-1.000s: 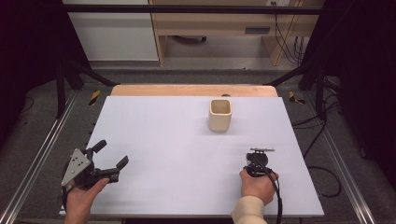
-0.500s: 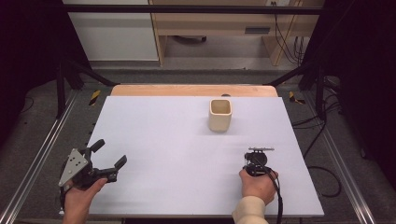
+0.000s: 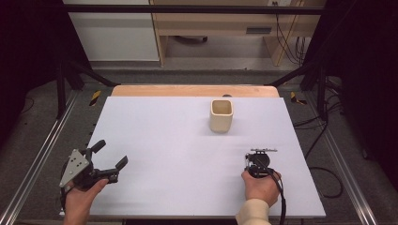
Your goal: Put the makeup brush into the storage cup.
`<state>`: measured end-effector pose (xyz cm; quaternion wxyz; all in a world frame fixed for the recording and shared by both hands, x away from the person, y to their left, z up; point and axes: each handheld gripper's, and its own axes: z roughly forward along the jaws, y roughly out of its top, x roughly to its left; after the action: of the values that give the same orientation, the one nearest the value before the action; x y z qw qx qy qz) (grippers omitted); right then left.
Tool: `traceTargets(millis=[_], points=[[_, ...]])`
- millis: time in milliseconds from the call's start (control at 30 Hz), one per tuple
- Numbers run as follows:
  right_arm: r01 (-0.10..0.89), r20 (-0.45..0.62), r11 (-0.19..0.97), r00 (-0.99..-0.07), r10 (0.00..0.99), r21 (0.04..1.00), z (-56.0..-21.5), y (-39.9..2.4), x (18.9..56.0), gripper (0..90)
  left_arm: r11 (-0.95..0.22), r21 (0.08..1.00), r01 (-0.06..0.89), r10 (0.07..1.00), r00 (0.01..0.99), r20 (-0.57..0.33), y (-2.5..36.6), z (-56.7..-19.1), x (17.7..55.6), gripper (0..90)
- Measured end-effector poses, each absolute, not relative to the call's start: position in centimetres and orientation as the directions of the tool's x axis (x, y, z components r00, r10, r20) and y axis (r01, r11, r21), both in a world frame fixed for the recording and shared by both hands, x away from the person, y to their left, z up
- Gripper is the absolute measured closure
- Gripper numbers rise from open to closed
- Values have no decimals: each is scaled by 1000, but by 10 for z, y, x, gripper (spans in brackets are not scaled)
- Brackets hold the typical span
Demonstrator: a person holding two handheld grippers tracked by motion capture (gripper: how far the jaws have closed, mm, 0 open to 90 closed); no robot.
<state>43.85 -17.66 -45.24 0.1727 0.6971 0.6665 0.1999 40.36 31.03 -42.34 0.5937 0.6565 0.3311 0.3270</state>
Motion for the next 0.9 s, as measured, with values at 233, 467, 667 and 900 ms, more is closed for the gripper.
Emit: traceTargets(millis=[233,467,667,900], points=[[848,58,-52,25,998,527,-448,-175,438,789,-74,996,45,824,566,35,311,-423,403,12],[759,102,-44,-30,994,650,-430,-176,434,789,-69,997,45,826,563,32,312,-422,404,13],[689,126,-39,-77,989,724,-418,-176,433,789,-66,998,24,832,554,41,312,-419,404,16],[636,143,-28,-130,981,771,-416,-177,433,789,-49,998,32,837,547,24,314,-420,405,17]])
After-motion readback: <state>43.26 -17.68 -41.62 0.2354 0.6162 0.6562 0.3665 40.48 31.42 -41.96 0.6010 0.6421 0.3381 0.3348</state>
